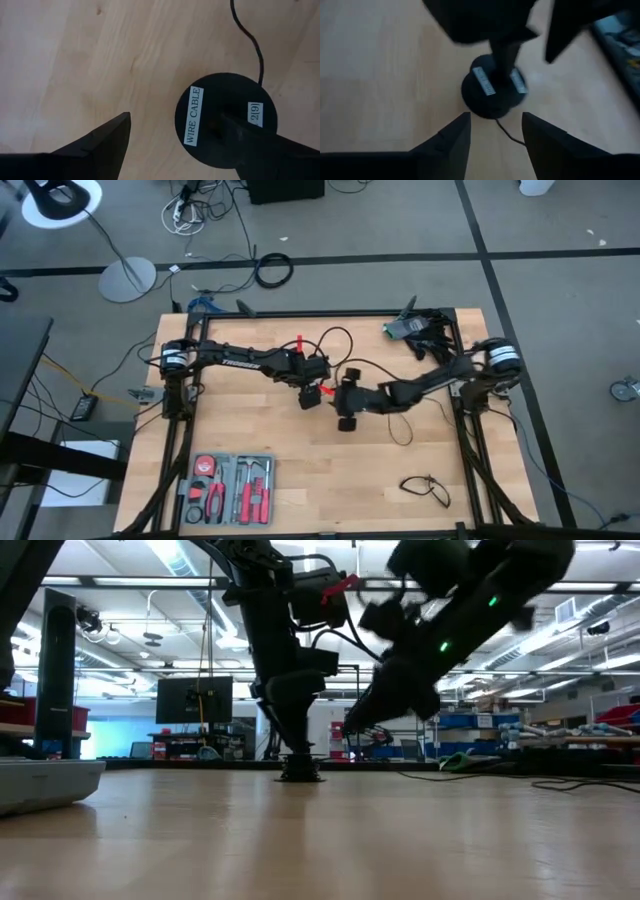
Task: Coil cords
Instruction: Uncoil the black wire from the spool
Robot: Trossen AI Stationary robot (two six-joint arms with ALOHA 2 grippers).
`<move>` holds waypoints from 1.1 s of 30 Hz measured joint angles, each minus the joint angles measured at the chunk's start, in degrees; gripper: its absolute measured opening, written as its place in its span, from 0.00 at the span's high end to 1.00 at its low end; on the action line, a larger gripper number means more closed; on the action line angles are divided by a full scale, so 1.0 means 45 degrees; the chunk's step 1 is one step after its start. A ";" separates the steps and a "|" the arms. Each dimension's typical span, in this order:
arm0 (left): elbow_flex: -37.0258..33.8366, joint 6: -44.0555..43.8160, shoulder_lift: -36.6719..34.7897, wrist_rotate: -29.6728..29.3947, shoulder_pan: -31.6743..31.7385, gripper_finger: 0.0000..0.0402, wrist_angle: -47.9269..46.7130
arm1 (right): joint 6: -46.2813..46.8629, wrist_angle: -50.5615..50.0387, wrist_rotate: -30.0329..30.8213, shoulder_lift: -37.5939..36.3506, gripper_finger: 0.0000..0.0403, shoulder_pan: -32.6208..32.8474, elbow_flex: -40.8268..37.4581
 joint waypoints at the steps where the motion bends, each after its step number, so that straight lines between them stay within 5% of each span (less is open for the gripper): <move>1: 0.0000 0.0000 0.0000 0.0001 0.0000 0.24 -0.0048 | -0.0305 0.0397 -0.0491 0.0346 0.56 -0.0244 0.0000; 9: 0.0000 0.0015 -0.0121 0.0000 0.0000 0.24 -0.0362 | -0.1641 0.1695 -0.1609 0.2230 0.60 -0.1419 0.0414; 15: -0.0022 0.0024 -0.0134 0.0082 -0.0010 0.24 -0.0326 | -0.0084 -0.0021 -0.1671 0.2379 0.84 -0.1713 0.0620; 18: -0.0161 0.0024 -0.0141 0.0105 -0.0016 0.24 -0.0277 | 0.1028 -0.1455 -0.1995 0.1960 0.97 -0.1665 0.0642; 33: -0.0170 0.0024 -0.0236 0.0102 -0.0024 0.23 -0.0013 | 0.6258 -1.0182 -0.2099 -0.3185 0.99 0.1374 0.0568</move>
